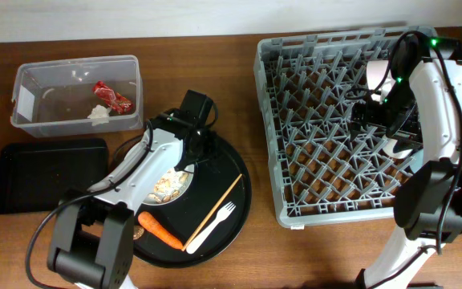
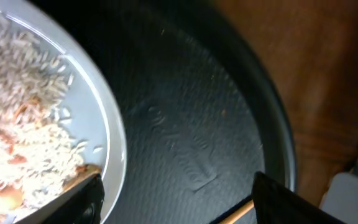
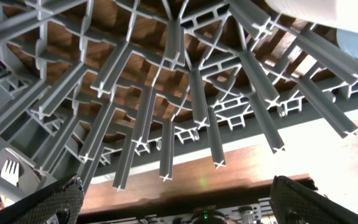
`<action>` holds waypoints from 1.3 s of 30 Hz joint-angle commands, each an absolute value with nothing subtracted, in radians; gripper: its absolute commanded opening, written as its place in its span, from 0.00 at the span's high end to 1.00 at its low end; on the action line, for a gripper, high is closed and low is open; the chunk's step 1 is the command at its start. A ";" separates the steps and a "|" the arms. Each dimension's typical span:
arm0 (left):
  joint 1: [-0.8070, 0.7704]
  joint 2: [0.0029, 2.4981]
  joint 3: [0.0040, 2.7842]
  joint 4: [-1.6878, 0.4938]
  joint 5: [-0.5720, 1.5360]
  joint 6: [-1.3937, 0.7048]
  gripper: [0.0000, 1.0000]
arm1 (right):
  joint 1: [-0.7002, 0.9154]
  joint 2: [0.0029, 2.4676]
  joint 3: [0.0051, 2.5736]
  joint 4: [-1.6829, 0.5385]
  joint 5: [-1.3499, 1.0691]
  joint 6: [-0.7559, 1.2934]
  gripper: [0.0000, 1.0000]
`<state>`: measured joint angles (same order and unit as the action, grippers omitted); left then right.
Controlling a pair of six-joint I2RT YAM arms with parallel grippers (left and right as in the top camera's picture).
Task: Sort waste into correct bins and load items into the dishwasher rack
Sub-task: 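Move left gripper to the white plate and grasp its rim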
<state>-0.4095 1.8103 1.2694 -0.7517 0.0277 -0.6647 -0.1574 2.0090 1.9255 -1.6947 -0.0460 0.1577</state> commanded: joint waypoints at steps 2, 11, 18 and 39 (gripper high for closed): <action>-0.415 1.848 1.245 -0.694 0.027 -0.670 0.28 | -0.157 1.987 1.918 -1.699 -0.041 0.161 0.01; -0.414 1.901 1.245 -0.635 -0.008 -0.670 0.30 | -0.157 1.987 1.918 -1.699 -0.041 0.161 0.01; -0.414 1.897 1.262 -0.641 0.006 -0.669 0.30 | -0.157 1.987 1.918 -1.698 -0.041 0.161 0.01; -0.410 1.921 1.304 -0.734 -0.110 -0.636 0.30 | -0.157 1.987 1.918 -1.699 -0.041 0.161 0.01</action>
<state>-0.4122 1.8595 1.2892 -0.7334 -0.0872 -0.6479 -0.1574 2.0090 1.9255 -1.6947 -0.0460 0.1581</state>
